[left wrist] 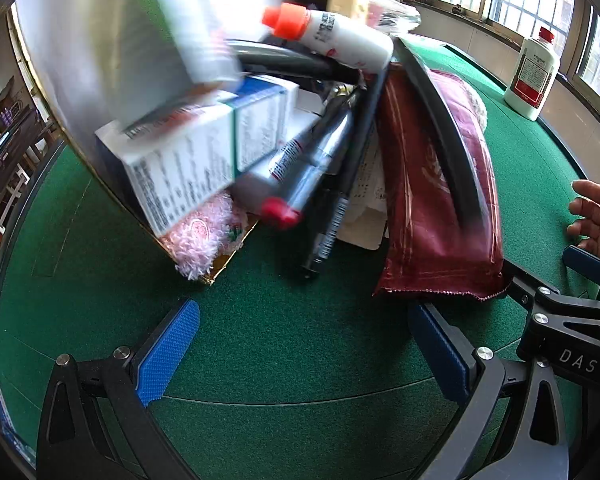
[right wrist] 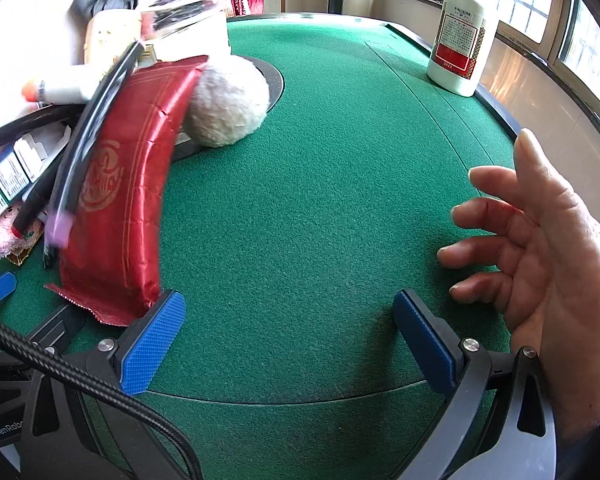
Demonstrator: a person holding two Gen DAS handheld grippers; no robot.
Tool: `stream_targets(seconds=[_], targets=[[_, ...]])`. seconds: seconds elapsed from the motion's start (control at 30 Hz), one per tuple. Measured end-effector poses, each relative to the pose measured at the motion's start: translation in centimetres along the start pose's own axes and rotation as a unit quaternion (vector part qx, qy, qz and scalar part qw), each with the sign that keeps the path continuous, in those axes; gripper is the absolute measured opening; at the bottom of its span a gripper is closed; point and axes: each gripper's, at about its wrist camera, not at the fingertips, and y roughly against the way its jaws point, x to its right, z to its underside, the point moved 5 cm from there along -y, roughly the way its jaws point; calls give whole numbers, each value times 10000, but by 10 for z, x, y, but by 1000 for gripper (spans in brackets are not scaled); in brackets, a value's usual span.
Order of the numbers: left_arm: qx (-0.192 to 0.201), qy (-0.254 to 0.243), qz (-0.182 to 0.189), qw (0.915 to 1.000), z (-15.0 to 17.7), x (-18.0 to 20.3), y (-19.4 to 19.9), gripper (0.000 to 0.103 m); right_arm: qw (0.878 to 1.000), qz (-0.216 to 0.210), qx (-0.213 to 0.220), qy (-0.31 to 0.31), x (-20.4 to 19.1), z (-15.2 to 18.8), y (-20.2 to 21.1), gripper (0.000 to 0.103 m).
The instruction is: Organize objects
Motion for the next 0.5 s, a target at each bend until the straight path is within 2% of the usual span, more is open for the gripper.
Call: stream_targets(seconds=[0.5], targets=[[1, -1, 1, 10000, -1, -1, 0, 102, 10000, 0, 0, 0, 0, 0, 0, 103]])
